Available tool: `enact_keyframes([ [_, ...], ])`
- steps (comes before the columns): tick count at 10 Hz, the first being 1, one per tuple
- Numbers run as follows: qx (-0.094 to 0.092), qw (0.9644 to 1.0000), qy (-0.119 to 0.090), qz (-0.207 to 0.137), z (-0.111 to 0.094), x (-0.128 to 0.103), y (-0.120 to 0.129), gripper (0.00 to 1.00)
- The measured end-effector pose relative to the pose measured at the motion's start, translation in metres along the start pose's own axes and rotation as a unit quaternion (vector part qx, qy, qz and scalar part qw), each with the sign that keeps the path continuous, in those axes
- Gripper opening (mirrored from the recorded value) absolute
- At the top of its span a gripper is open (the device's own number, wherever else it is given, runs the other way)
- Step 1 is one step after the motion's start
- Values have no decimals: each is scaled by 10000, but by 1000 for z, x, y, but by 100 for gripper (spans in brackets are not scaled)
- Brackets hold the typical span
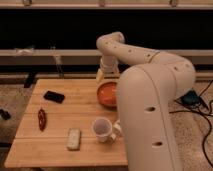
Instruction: Move the arm in a circular motion
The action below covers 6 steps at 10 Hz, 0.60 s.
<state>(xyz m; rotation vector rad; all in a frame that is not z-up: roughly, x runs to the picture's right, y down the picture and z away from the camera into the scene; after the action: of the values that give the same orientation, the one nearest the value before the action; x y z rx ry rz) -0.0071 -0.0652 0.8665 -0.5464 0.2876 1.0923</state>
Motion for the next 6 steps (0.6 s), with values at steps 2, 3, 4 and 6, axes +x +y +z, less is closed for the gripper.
enact_keyframes([
  [2, 4, 9993, 24, -385, 6, -21, 44, 80],
  [3, -1, 9981, 58, -619, 8, -23, 67, 80],
  [4, -33, 9957, 55, -923, 9, -22, 96, 80],
  [6, -70, 9900, 27, -1405, 5, -13, 132, 80],
])
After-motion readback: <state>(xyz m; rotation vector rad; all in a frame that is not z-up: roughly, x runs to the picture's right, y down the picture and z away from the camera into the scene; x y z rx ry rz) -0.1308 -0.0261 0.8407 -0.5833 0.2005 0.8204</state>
